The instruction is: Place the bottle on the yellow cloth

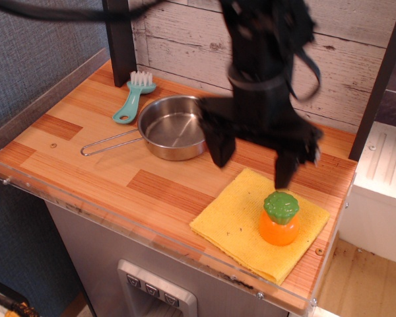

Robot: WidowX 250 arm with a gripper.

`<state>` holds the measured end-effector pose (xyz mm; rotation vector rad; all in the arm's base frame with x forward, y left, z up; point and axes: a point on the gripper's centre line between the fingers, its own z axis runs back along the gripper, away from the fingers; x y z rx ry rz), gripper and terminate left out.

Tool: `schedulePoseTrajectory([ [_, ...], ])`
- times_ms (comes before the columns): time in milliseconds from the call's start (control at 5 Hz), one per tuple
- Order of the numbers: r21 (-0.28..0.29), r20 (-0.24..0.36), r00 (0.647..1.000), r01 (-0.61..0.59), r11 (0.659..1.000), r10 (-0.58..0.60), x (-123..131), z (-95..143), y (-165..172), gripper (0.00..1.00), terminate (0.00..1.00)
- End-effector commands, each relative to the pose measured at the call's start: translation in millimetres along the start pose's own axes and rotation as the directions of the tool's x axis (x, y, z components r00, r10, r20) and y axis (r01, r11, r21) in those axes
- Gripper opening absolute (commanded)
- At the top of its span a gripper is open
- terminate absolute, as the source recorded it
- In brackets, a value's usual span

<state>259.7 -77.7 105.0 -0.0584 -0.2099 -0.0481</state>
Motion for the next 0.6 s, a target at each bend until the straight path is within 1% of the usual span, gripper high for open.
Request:
schedulePoseTrajectory([
  [0,0.006,0.014,0.991,-0.133,0.991,0.132,-25.0,29.7,40.4,1.0,0.0],
  [200,0.006,0.014,0.991,-0.133,0.991,0.132,-25.0,29.7,40.4,1.0,0.0],
  [400,0.006,0.014,0.991,-0.133,0.991,0.132,-25.0,29.7,40.4,1.0,1.0],
])
